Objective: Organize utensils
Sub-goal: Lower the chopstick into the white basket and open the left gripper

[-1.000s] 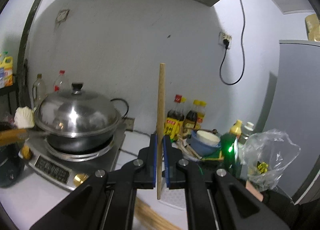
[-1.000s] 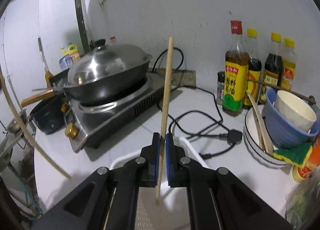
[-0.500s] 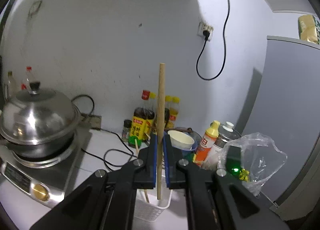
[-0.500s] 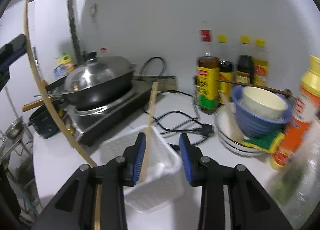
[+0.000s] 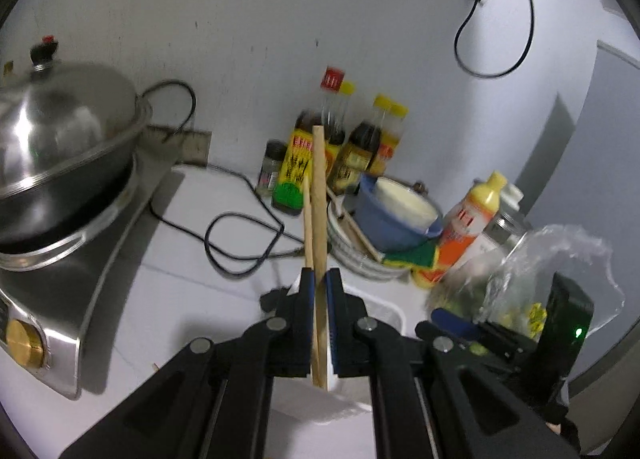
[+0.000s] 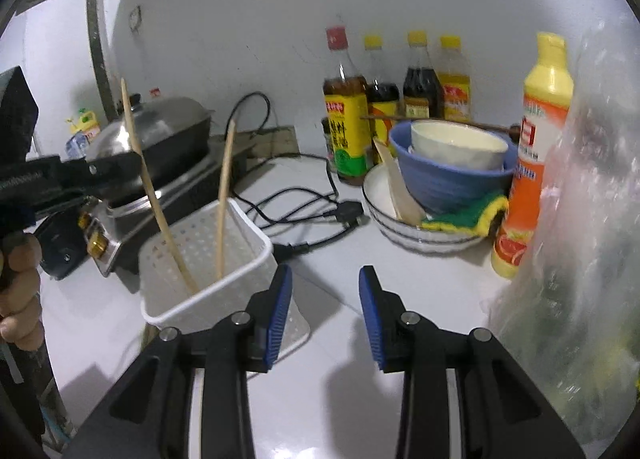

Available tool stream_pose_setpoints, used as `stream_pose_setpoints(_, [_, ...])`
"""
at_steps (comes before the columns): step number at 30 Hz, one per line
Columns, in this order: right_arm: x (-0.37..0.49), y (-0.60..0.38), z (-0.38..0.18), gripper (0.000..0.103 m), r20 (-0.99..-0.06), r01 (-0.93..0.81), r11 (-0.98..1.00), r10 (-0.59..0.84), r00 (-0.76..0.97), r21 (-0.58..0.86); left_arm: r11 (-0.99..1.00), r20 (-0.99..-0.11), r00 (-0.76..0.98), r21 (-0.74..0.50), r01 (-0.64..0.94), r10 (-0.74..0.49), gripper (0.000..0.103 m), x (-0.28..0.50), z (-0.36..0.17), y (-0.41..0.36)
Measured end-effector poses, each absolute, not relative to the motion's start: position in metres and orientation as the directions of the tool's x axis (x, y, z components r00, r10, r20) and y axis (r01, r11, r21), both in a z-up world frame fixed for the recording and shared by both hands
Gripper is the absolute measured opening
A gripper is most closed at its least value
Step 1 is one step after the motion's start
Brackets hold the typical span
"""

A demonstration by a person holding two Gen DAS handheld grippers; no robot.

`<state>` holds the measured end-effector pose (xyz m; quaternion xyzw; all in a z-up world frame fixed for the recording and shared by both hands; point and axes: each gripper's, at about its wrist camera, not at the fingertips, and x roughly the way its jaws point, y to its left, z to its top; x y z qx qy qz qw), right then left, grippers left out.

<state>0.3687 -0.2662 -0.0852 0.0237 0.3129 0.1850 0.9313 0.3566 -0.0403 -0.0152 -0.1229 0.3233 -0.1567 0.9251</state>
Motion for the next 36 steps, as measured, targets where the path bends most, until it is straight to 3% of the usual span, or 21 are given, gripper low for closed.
stream_pose_setpoints(17, [0.410, -0.244, -0.103, 0.033, -0.619, -0.336, 0.924, 0.375, 0.690, 0.185, 0.935, -0.644, 0.680, -0.291, 0.204, -0.349, 0.007, 0.385, -0.034, -0.049])
stream_pose_setpoints(19, [0.416, -0.240, -0.104, 0.033, -0.623, -0.338, 0.924, 0.374, 0.687, 0.181, 0.936, -0.656, 0.670, -0.288, 0.204, -0.348, 0.017, 0.385, -0.035, -0.050])
stream_pose_setpoints(21, [0.422, -0.235, -0.106, 0.032, -0.628, -0.340, 0.923, 0.373, 0.683, 0.179, 0.936, -0.657, 0.669, -0.286, 0.207, -0.349, 0.050, 0.382, -0.035, -0.051])
stream_pose_setpoints(22, [0.425, -0.233, -0.106, 0.032, -0.628, -0.344, 0.922, 0.375, 0.682, 0.177, 0.936, -0.650, 0.676, -0.284, 0.208, -0.347, 0.054, 0.378, -0.033, -0.050])
stream_pose_setpoints(36, [0.398, -0.239, -0.077, 0.033, -0.604, -0.280, 0.959, 0.254, 0.755, 0.053, 0.960, -0.572, 0.774, -0.220, 0.176, -0.273, 0.055, 0.312, -0.001, -0.024])
